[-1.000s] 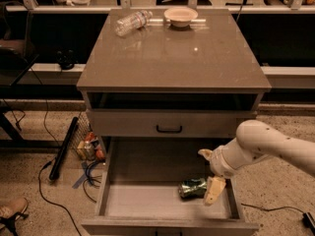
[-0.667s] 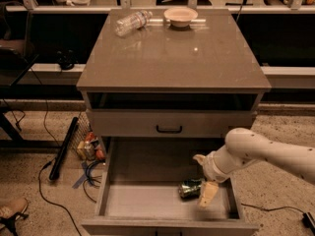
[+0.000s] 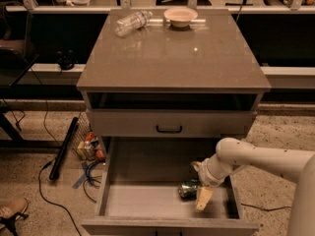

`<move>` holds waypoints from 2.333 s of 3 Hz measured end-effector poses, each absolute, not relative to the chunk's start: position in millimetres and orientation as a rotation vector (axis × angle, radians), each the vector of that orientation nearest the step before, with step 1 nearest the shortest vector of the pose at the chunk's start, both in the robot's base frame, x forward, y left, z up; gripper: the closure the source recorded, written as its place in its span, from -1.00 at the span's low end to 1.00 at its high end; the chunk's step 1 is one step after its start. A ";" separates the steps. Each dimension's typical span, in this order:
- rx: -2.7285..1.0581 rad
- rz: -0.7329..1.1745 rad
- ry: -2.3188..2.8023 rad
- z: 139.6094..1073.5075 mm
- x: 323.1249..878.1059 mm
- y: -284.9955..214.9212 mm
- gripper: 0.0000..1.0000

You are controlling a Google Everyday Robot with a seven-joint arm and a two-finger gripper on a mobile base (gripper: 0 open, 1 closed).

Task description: Pick green can from middle drawer and place on counter

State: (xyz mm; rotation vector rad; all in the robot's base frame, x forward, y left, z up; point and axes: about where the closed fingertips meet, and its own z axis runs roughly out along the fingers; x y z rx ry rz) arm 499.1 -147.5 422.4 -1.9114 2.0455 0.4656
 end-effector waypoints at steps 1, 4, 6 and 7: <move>-1.915 0.465 2.084 395.0 501.6 -157.6 -1.00; -1.861 0.494 2.046 398.7 518.2 -168.2 0.44; -1.707 0.456 1.871 521.6 541.1 -217.3 1.00; -1.697 0.403 1.770 622.2 546.8 -257.1 1.00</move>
Offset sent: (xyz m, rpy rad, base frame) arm 0.0036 -0.0222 -0.0681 -0.0399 0.0636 -0.0186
